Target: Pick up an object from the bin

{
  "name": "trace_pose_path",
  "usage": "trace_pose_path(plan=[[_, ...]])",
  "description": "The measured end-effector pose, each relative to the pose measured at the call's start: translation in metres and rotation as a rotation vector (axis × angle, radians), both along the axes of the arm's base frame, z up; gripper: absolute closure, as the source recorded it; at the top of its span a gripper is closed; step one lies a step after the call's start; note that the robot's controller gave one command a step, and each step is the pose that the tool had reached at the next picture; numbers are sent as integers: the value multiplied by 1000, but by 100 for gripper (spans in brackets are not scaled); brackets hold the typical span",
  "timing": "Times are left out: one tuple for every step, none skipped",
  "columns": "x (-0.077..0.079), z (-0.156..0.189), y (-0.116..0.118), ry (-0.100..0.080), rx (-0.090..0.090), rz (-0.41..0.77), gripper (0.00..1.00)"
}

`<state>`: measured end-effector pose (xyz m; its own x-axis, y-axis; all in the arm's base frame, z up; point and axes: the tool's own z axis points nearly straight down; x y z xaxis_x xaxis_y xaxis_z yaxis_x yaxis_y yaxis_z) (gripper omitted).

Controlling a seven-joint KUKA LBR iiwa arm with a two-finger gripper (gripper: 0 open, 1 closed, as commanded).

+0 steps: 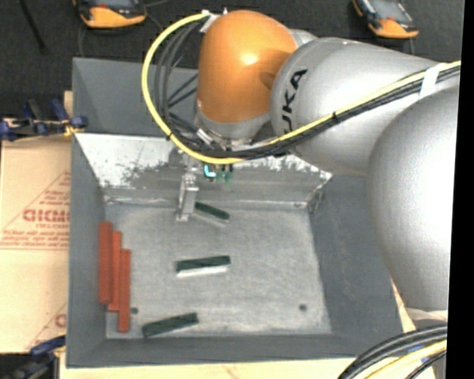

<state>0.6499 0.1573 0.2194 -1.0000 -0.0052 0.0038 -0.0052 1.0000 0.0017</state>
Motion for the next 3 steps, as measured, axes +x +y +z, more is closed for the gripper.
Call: trace_pose_path(plan=[[-70, -80, -30, 6, -2, 8, 0], [-81, -148, -51, 1, -1, 18, 0], [-79, -143, -50, -7, 2, 15, 100]])
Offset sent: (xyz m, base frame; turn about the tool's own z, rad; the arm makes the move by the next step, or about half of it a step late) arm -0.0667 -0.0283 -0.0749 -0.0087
